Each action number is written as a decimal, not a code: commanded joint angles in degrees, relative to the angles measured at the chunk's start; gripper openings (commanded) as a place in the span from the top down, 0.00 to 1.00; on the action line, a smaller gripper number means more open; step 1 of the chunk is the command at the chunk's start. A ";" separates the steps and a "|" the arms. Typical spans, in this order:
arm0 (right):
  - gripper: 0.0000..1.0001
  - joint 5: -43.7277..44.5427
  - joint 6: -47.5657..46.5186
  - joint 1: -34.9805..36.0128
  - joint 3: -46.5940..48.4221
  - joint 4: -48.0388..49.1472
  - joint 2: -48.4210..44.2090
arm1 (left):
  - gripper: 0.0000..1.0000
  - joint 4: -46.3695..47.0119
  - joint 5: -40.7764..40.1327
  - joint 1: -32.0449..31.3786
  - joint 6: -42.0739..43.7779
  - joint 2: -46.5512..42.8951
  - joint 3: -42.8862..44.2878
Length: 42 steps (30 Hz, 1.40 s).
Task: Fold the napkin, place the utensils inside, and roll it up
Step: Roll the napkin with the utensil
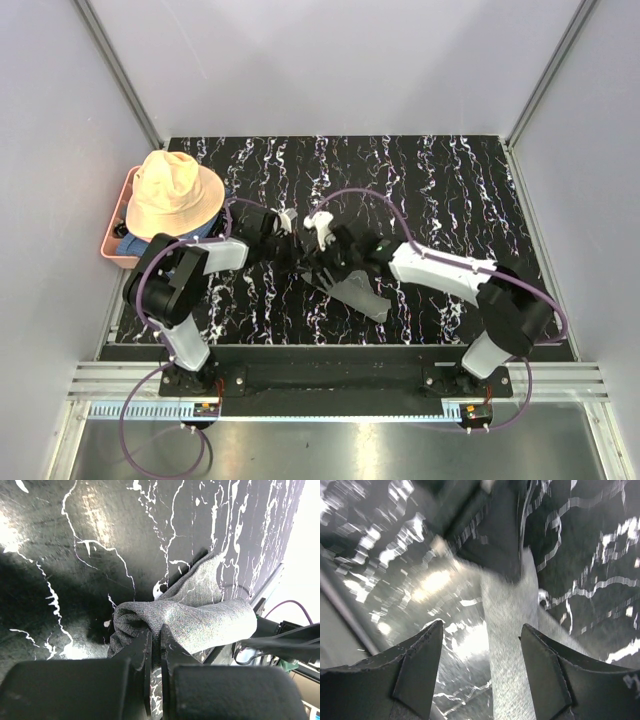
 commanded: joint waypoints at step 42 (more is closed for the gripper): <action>0.66 -35.40 1.65 -12.04 4.64 -6.89 20.90 | 0.37 6.38 0.03 7.30 1.51 -11.69 -6.07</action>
